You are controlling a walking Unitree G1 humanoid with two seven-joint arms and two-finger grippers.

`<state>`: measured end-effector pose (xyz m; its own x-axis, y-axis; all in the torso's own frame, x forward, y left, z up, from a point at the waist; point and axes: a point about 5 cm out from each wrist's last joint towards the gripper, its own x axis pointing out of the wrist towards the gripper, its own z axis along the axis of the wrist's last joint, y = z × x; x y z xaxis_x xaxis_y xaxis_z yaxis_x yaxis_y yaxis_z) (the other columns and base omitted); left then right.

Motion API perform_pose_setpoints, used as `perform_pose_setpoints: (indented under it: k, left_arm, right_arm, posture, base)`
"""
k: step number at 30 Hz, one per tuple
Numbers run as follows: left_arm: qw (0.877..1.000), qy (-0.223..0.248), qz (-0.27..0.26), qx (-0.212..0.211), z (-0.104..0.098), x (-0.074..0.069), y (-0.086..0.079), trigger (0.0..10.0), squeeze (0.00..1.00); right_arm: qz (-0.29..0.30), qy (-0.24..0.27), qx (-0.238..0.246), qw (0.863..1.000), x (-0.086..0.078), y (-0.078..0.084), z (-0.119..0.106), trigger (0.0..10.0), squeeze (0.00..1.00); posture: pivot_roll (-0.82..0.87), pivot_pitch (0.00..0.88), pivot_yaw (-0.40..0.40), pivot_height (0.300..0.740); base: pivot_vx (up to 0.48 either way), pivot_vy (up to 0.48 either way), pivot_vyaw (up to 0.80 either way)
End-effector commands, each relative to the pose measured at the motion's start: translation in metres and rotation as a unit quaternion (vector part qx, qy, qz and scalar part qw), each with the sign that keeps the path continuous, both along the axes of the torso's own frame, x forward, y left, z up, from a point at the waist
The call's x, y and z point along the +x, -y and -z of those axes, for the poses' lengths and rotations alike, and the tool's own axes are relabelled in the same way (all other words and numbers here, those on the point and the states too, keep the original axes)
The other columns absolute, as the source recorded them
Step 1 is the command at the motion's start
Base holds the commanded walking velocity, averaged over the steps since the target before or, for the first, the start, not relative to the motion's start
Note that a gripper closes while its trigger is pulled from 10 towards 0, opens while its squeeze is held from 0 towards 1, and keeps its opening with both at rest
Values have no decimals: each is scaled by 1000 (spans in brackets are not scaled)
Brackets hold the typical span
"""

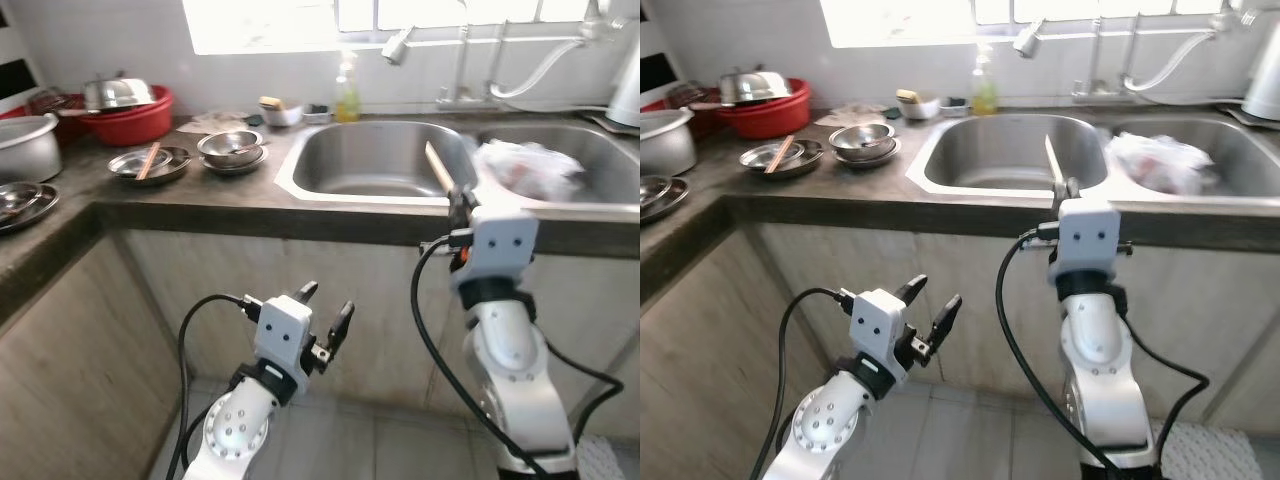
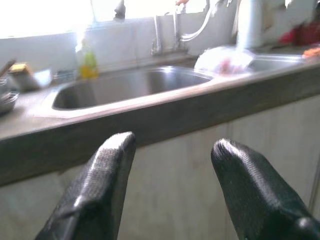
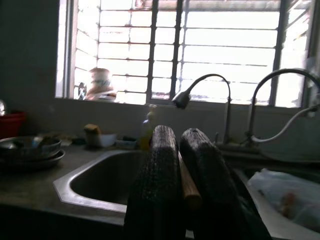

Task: Kitchen organization

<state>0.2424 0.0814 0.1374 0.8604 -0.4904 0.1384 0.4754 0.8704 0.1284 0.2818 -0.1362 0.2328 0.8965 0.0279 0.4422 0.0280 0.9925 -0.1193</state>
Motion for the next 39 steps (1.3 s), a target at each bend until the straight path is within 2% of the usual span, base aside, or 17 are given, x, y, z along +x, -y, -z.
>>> perform_pose_setpoints:
  k: [1, 6, 11, 18, 22, 24, 27, 32, 39]
  left_arm:
    - [1000, 9, 6, -1, -5, 0, 6, 10000, 0]
    - [1000, 19, 2, -5, -10, 4, 5, 10000, 0]
    - [1000, 28, 0, -9, -15, 8, 5, 10000, 0]
    - [999, 33, 1, -11, -16, 10, 7, 10000, 0]
    - [999, 41, 2, -13, -21, 13, 9, 10000, 0]
    - [999, 42, 1, -15, -21, 14, 10, 10000, 0]
    - [999, 46, -2, -17, -23, 16, 12, 10000, 0]
    - [999, 44, -5, -19, -22, 16, 11, 10000, 0]
    - [999, 37, -14, -19, -20, 17, 10, 10000, 0]
  right_arm:
    - [14, 9, -2, 1000, 3, 9, -6, 10000, 0]
    - [4, 23, -9, 1000, 11, 10, -24, 10000, 0]
    - [-10, 12, -33, 999, 22, 6, -30, 10000, 0]
    - [-19, 8, -42, 999, 30, 4, -35, 10000, 0]
    - [-28, -45, -67, 996, 44, 4, -32, 10000, 0]
    - [-28, -51, -63, 996, 47, 5, -31, 10000, 0]
    - [-33, -87, -73, 993, 56, 7, -25, 10000, 0]
    - [-37, -110, -72, 991, 64, 9, -22, 10000, 0]
    - [-51, -167, -101, 979, 84, 3, -13, 10000, 0]
  posture:
    - [110, 14, 25, 740]
    - [113, 10, 20, 740]
    - [106, 0, 17, 740]
    - [102, 0, 14, 740]
    - [95, 0, 10, 740]
    - [91, 0, 6, 740]
    - [93, 0, -4, 740]
    - [97, 0, -11, 740]
    - [103, 1, -20, 740]
  base:
    - [480, 0, 0]
    - [480, 0, 0]
    - [480, 0, 0]
    - [480, 0, 0]
    - [480, 0, 0]
    - [347, 0, 0]
    - [342, 0, 0]
    - [322, 0, 0]
    - [0, 0, 0]
